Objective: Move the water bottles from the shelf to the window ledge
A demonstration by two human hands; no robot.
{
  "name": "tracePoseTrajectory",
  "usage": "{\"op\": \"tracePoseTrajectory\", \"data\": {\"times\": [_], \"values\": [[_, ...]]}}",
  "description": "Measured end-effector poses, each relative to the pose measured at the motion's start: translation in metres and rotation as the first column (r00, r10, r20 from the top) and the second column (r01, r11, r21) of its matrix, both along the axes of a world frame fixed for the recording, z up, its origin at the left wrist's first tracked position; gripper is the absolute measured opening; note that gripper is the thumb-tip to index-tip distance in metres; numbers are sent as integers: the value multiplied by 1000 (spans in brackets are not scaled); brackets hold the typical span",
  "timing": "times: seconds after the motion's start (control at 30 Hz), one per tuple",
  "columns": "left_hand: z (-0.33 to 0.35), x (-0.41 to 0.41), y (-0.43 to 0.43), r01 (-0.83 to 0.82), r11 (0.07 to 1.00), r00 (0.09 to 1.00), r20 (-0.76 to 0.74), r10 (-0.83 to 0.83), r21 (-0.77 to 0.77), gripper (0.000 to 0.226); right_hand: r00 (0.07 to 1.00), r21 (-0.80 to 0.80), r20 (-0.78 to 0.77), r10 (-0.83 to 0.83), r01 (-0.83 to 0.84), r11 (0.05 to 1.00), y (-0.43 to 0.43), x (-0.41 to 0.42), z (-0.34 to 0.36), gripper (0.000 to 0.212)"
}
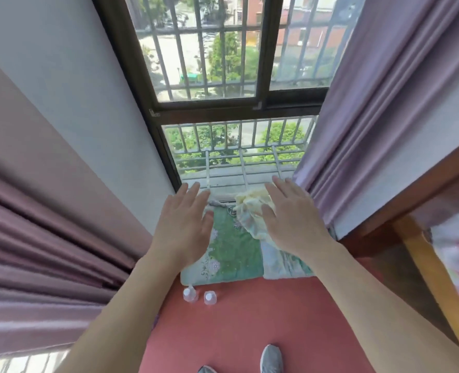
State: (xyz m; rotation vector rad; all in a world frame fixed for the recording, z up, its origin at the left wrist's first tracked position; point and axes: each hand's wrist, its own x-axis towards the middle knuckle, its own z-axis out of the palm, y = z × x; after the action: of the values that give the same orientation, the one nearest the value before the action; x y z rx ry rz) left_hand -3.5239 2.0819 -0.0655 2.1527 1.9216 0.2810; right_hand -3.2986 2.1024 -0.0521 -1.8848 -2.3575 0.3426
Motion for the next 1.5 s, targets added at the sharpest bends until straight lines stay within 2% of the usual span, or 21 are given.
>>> {"op": "tracePoseTrajectory", "data": {"times": [0.07, 0.3, 0.63, 0.87, 1.03, 1.5], "values": [[6, 11, 1, -9, 1000, 1000, -4, 9, -1, 54, 1000, -5, -12, -26, 25, 1000, -1, 14, 8, 54], [20, 53, 2, -58, 998, 989, 133, 59, -13, 52, 988, -22, -72, -136, 134, 991, -4, 57, 22, 55], [32, 99, 10, -20, 1000, 994, 108, 22, -16, 53, 982, 18, -59, -182, 183, 983, -11, 106, 43, 57], [49, 110, 20, 86, 995, 991, 95, -90, 51, 54, 975, 27, -34, -219, 220, 975, -19, 114, 57, 56], [53, 96, 31, 166, 985, 980, 99, -170, 50, 56, 948, 69, -32, -318, 319, 945, -30, 101, 69, 53], [62, 94, 19, 493, 868, 868, 39, -496, 56, 59, 785, 79, -31, -618, 618, 782, -133, 78, 70, 57]]}}
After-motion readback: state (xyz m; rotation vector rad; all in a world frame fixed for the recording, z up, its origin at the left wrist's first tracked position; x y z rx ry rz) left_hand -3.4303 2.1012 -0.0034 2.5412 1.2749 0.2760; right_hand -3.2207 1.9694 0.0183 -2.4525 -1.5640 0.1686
